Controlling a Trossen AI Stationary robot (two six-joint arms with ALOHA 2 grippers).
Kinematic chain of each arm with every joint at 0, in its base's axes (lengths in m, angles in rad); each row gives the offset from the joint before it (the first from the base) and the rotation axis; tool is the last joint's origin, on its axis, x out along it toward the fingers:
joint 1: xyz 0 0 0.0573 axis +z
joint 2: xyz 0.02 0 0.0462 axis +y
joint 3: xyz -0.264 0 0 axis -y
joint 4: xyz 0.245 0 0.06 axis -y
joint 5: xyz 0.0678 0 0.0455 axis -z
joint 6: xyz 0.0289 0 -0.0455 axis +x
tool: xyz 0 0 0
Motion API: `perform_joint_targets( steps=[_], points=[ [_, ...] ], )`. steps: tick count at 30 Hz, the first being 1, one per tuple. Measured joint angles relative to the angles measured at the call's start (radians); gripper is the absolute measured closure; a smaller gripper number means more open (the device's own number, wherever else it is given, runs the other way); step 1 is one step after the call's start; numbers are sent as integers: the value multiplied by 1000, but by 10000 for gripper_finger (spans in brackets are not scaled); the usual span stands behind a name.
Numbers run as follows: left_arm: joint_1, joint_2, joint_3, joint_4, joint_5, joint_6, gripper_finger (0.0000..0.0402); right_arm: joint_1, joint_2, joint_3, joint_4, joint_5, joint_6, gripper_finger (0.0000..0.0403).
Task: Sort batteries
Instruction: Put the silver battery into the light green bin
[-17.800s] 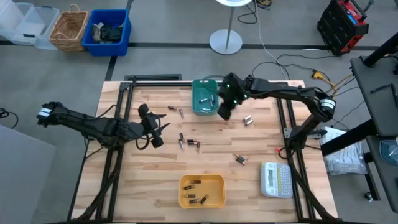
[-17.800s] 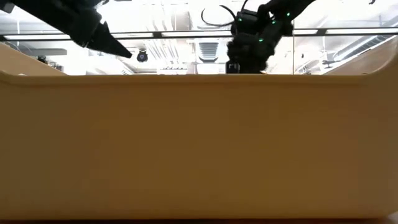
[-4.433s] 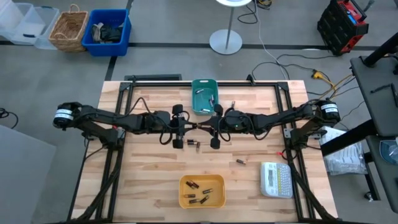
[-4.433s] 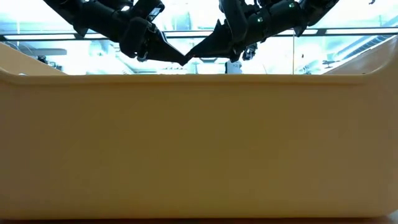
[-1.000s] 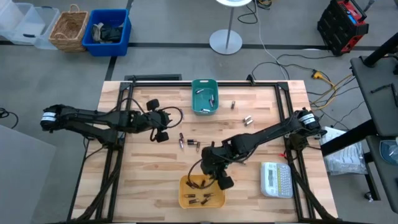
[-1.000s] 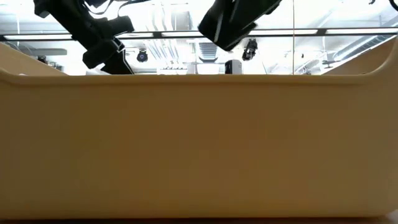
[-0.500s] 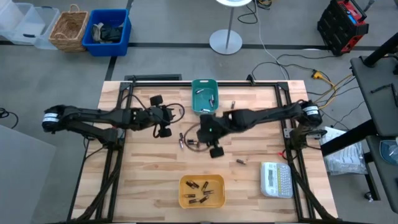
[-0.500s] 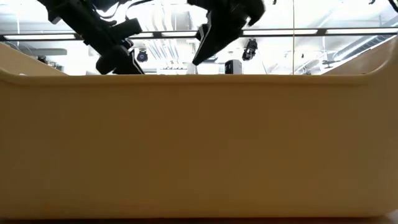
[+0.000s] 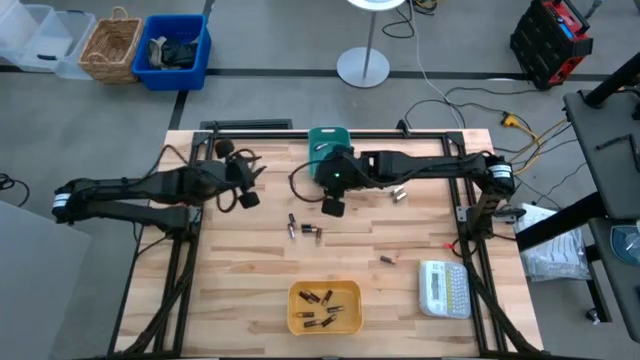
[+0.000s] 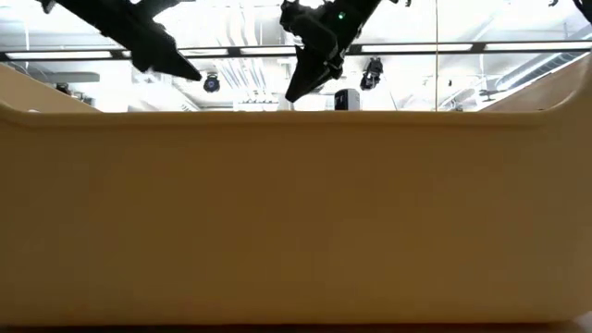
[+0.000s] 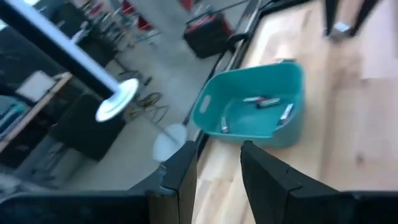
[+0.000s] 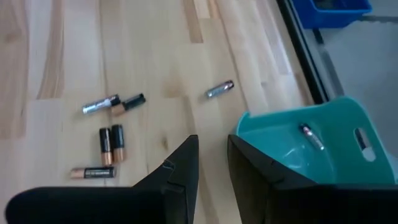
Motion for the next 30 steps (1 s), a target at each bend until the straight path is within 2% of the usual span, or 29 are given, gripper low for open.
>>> perform_joint_targets(
  steps=[2,7,11,18,25,30],
  points=[
    [0,-38,-13,-25,68,0,297,9,0,5,-3,-1,0,330],
    [0,-87,-81,-69,310,35,297,46,0,17,-26,-4,0,332],
    [-1,-73,-139,-14,412,71,297,76,-5,17,-84,-5,41,325],
    [-1,11,-157,30,417,69,297,116,-37,17,-264,-7,116,317],
    [-1,99,-157,18,417,-114,297,121,-84,13,-440,-8,216,313],
    [-2,138,-176,-52,417,-173,297,123,-116,8,-539,-8,251,324]
  ],
)
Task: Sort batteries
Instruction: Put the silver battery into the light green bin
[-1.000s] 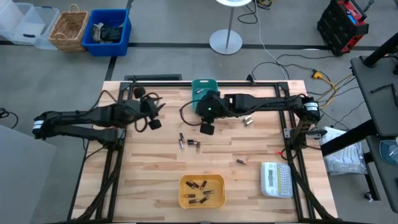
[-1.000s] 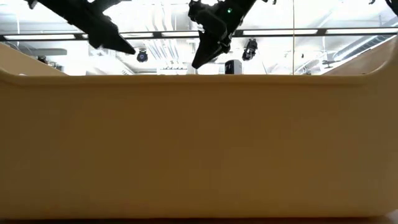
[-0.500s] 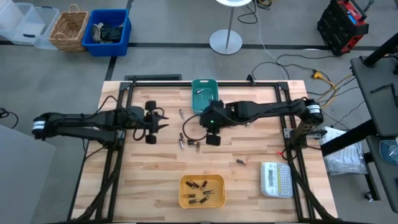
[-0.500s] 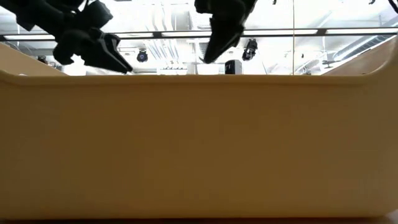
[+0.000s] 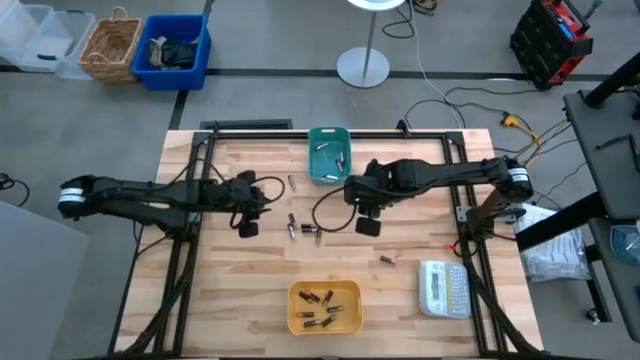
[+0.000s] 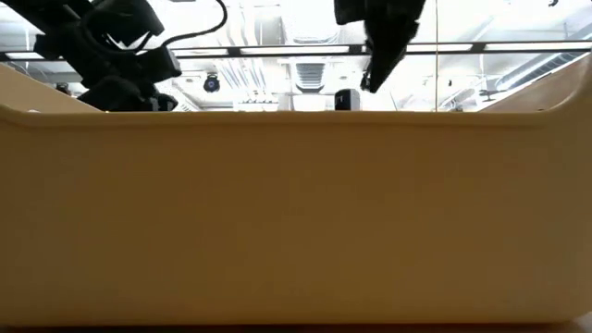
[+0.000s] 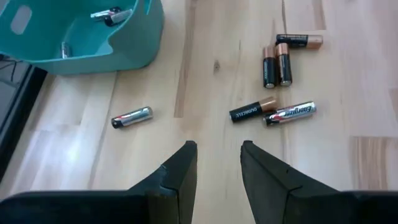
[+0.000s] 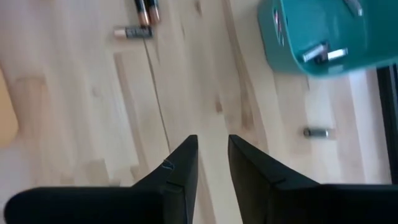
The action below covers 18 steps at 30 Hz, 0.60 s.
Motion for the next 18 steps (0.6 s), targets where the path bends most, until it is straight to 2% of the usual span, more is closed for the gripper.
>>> perform_joint_targets(
  steps=[11,18],
  points=[
    [-5,-7,-39,20,-6,-107,297,15,-65,-6,-80,12,54,332],
    [-61,-7,-103,67,-3,-193,297,51,-125,-83,-21,63,103,320]
  ],
)
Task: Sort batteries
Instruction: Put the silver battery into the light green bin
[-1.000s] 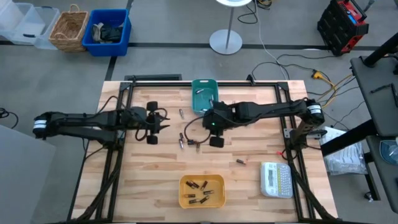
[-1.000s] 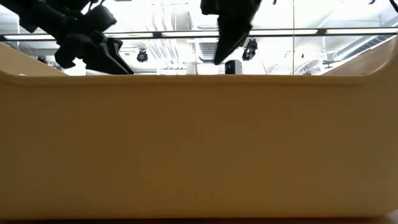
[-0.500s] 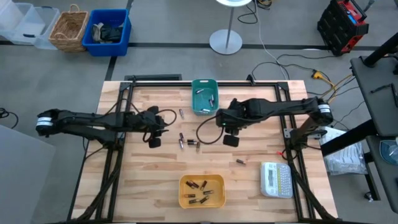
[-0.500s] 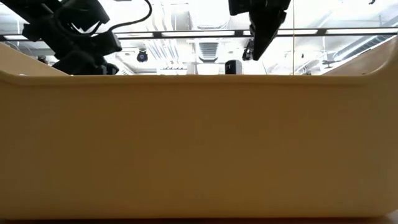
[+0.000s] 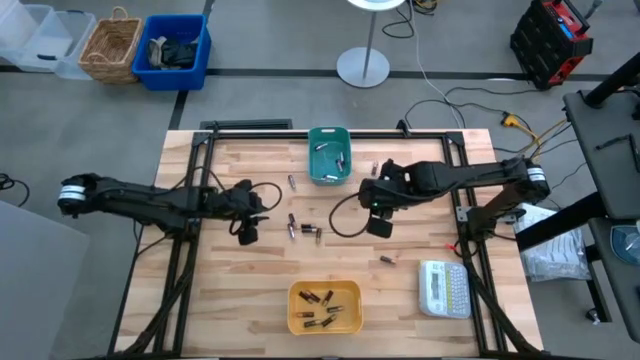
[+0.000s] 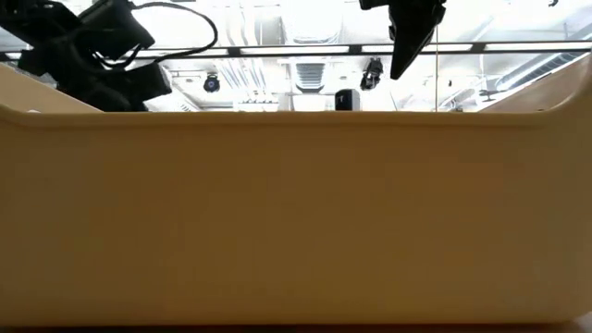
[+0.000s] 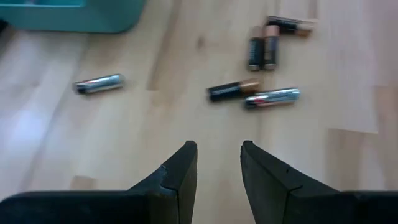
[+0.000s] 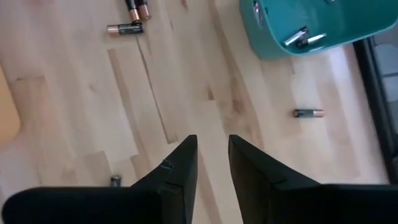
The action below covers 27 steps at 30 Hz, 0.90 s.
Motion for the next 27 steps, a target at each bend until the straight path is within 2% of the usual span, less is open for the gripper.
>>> perform_joint_targets(
  steps=[4,13,20,27],
  points=[
    [-61,1,-13,26,-10,-53,297,28,-31,-86,117,1,21,317],
    [-236,13,-16,121,-106,-180,297,71,-47,-244,330,1,6,328],
    [-387,88,-16,212,-365,-230,297,70,-46,-304,440,7,-35,332],
    [-410,197,-16,294,-400,-301,297,69,-49,-304,460,8,-72,312]
  ],
)
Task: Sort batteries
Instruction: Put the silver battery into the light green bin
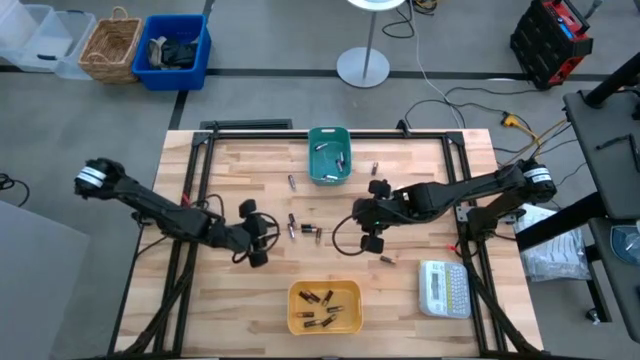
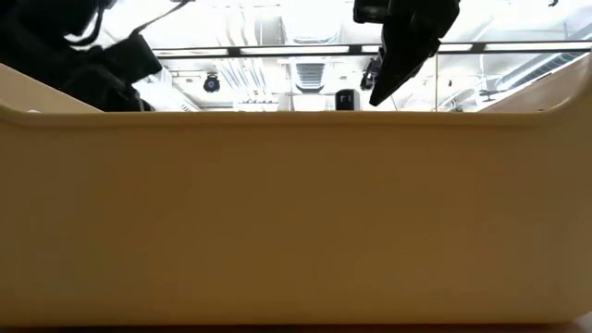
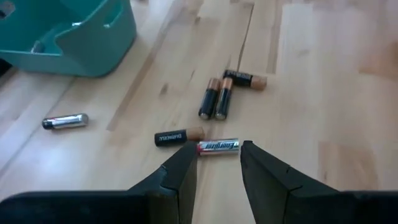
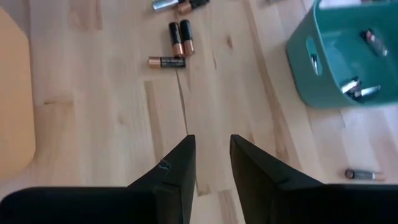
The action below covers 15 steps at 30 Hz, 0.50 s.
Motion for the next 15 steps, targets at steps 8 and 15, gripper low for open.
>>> perform_joint_targets(
  steps=[8,15],
  points=[
    [-4,126,0,112,9,-71,264,0,0,0,40,0,-43,295],
    [-4,222,0,206,-8,-74,185,0,0,-6,44,0,-45,289]
  ],
)
